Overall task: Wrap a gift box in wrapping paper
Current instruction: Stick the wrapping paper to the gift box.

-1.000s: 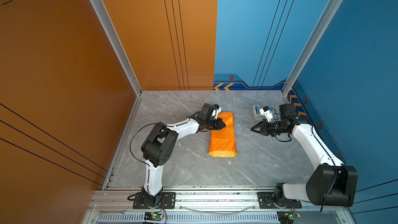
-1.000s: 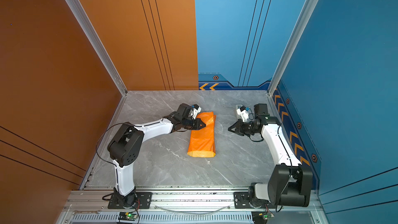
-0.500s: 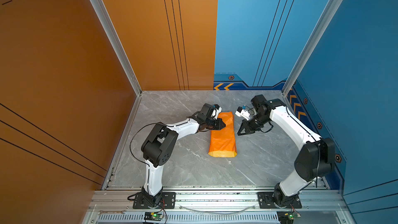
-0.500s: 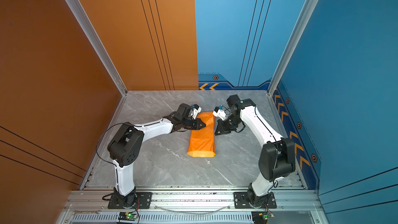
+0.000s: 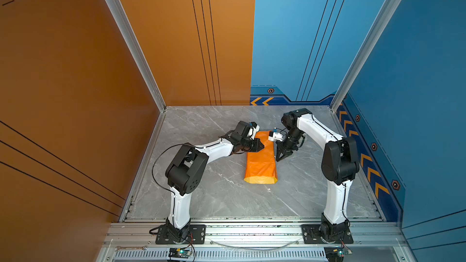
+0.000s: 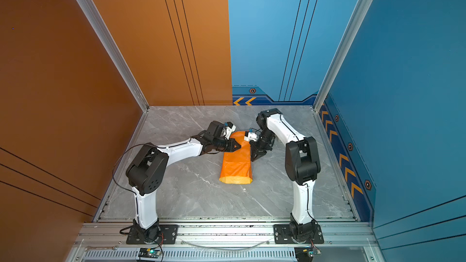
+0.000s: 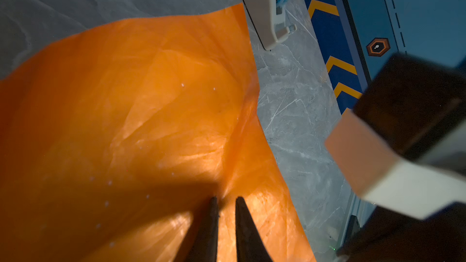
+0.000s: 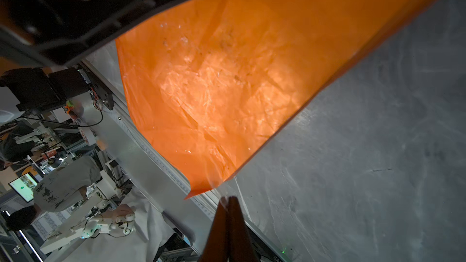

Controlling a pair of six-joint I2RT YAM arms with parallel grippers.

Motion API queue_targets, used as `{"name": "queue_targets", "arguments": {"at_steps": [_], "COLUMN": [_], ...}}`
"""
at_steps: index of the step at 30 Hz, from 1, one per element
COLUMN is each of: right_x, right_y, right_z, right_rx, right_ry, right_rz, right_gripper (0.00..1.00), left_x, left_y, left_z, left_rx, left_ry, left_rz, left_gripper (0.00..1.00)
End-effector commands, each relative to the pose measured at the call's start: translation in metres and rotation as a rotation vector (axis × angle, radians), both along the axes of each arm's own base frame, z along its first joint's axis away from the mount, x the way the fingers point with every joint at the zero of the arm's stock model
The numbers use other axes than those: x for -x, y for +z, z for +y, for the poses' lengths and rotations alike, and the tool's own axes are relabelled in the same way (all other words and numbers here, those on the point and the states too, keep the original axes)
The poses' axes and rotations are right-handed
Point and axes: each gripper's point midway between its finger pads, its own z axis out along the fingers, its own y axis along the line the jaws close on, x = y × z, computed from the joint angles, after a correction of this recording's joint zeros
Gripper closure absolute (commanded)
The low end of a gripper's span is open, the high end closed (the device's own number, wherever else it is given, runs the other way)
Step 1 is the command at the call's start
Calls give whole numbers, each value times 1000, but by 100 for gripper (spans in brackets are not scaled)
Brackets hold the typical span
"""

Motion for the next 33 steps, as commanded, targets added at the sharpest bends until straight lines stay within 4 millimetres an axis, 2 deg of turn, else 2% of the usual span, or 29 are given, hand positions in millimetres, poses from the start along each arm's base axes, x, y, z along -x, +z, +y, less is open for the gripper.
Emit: {"name": "queue_targets", "arguments": {"at_steps": [1, 12, 24, 33], "right_x": [2, -11, -18, -20], "right_y": [1, 8, 4, -4], "right_z": [-5, -11, -6, -10], "right_rx": [20, -3, -22, -8], "right_ry": [39, 30, 35, 28], "right_rz": [42, 39, 62, 89], "right_gripper": [100, 100, 100, 100], "left_x": [21, 19, 19, 21], "left_y": [-53, -53, -54, -56], "left_z": [12, 14, 16, 18], "left_rx": [-132, -134, -135, -137], "left_ry": [-7, 0, 4, 6], "left_rz": [115, 114, 117, 121], "left_gripper": [83, 83, 83, 83]}}
